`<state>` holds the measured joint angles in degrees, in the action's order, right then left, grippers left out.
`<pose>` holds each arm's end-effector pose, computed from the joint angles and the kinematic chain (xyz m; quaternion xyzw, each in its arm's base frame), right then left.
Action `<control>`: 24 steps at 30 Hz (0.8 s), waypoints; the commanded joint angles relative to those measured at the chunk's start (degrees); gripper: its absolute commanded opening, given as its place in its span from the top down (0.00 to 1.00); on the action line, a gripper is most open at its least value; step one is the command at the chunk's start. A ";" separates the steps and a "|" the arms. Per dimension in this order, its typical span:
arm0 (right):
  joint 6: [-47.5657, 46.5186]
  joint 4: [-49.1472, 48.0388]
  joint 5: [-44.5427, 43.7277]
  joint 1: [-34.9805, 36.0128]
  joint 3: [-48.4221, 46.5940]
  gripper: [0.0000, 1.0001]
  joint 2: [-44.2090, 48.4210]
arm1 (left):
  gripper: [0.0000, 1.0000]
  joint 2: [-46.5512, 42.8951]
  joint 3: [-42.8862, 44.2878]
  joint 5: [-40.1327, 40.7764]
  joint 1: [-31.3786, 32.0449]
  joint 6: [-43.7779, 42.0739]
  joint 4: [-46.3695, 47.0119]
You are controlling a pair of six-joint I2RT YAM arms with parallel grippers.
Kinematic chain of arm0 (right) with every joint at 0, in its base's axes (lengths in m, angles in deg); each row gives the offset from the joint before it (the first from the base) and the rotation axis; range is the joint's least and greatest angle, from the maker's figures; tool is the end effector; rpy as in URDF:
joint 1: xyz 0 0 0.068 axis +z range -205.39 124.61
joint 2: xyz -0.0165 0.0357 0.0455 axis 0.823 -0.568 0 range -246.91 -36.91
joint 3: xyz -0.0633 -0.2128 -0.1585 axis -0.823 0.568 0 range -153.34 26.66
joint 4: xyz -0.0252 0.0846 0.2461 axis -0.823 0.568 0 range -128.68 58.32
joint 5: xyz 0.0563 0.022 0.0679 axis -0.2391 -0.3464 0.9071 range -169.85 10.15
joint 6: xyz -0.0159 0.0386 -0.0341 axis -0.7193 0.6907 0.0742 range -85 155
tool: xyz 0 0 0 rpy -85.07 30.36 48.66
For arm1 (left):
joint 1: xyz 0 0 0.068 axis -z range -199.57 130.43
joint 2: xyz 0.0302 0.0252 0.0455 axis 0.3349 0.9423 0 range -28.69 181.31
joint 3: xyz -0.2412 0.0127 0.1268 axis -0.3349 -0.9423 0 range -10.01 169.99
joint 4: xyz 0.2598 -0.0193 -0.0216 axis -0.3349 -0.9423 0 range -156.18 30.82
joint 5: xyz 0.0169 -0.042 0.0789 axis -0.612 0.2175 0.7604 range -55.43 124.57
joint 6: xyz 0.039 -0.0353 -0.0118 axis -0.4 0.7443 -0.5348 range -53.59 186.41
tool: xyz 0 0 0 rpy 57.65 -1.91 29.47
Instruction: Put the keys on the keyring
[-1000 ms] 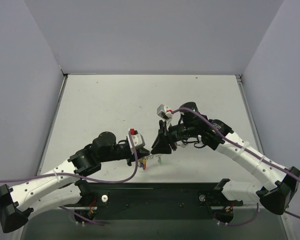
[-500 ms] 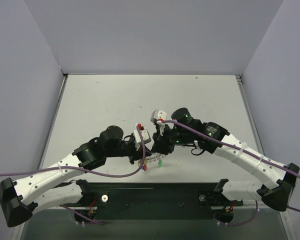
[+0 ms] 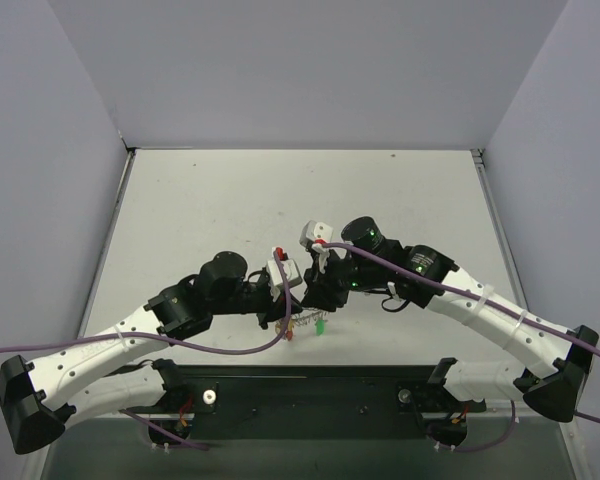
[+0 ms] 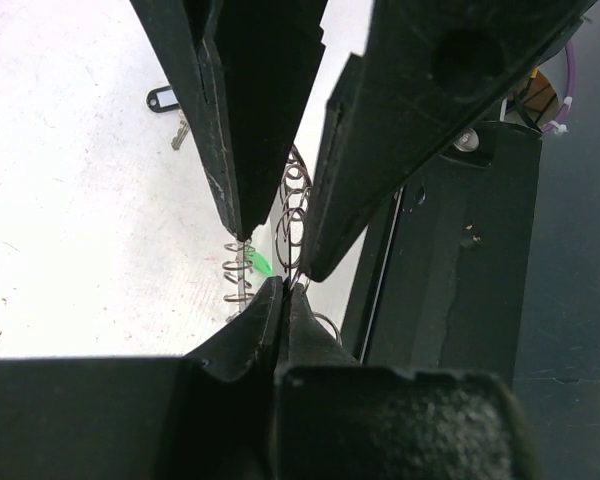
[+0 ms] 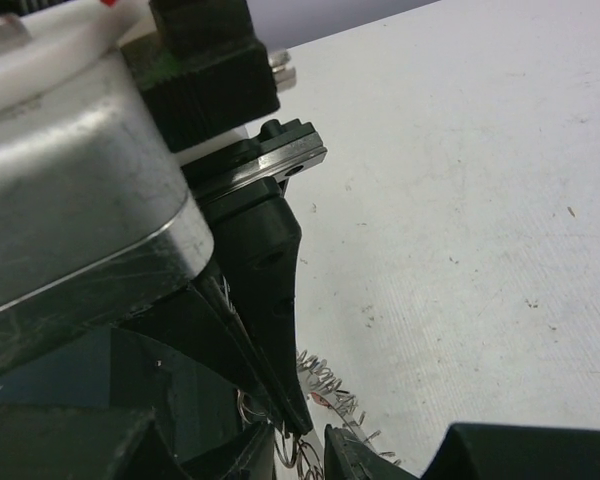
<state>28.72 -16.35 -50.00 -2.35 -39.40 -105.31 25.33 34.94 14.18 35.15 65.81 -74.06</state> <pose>0.1454 0.2227 0.3651 -0.5233 0.6381 0.4060 0.3927 0.1137 -0.1823 0.3042 0.4685 0.6862 -0.3761 0.4102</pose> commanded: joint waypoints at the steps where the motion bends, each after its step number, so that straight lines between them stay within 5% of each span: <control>1: -0.75 0.52 3.55 0.58 -0.30 0.72 -0.15 | 1.00 -0.58 3.57 -0.71 0.13 0.34 3.53; 8: -0.48 0.44 6.19 0.75 0.06 0.84 -1.21 | 1.00 -0.76 3.57 -1.06 0.21 0.25 3.98; 24: -0.13 0.52 5.22 1.28 1.20 0.85 -1.56 | 1.00 -0.93 3.74 -1.07 0.21 1.92 4.15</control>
<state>28.78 -16.35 -45.96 -1.67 -39.03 -106.77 25.33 34.94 14.10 35.15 66.70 -74.06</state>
